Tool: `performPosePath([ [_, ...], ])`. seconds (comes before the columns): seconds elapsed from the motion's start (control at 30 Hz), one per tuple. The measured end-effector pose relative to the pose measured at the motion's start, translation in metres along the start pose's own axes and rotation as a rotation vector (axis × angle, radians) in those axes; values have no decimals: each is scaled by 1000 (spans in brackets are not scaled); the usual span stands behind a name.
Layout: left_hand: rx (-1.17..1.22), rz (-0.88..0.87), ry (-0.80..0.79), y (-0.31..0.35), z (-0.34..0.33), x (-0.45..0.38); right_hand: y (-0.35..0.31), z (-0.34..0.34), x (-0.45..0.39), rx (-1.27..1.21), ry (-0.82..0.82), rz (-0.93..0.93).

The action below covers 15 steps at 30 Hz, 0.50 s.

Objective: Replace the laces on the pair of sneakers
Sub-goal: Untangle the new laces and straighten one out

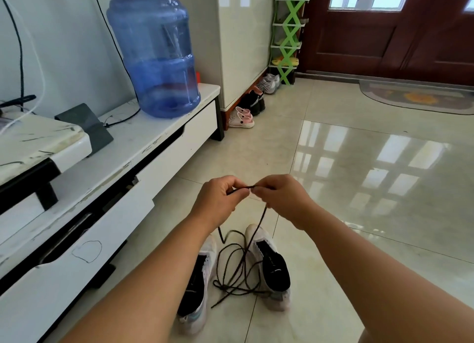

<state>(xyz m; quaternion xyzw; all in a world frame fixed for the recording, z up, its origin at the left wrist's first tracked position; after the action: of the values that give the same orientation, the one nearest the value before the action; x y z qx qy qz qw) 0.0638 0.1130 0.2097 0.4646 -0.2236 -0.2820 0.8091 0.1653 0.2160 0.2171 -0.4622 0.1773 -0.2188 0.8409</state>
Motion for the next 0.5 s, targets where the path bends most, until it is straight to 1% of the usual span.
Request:
performPosePath([
  [0.1, -14, 39, 9, -14, 8, -4, 17, 20, 0, -31, 171, -114],
  [0.13, -24, 57, 21, -19, 11, -6, 22, 25, 2, -2, 193, -152],
  [0.17, -34, 69, 29, -22, 15, -8, 27, 27, 3, 48, 181, -181],
  [0.23, -62, 80, 12, -26, 17, -8, 29, 24, 7, 115, 87, -196],
  [0.27, -74, 75, -14, -25, 15, -8, 25, 19, 7, 82, 30, -164],
  [0.37, -73, 33, -99, -17, 3, -3, 2, -8, 8, -183, -142, -3],
  [0.4, -70, 14, -119, -13, 0, -1, -3, -17, 8, -242, -186, 19],
  [0.43, -68, -4, -132, -9, -3, 1, -6, -24, 8, -271, -208, 22],
  [0.5, -64, -20, -127, -6, -2, 1, -9, -28, 8, -198, -190, 21],
])
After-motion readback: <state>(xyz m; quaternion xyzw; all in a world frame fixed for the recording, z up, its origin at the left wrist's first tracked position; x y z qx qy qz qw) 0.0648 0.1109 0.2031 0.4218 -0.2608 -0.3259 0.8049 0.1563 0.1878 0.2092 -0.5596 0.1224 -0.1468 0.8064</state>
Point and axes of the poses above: each hand's wrist, its own x-axis away from the middle knuckle, its own z-axis out of the back of the hand, y = z × x, the point moved 8 cm from there along -x, towards the middle knuckle, and after that the axes turned 13 degrees about z, right-handed, at the moved point
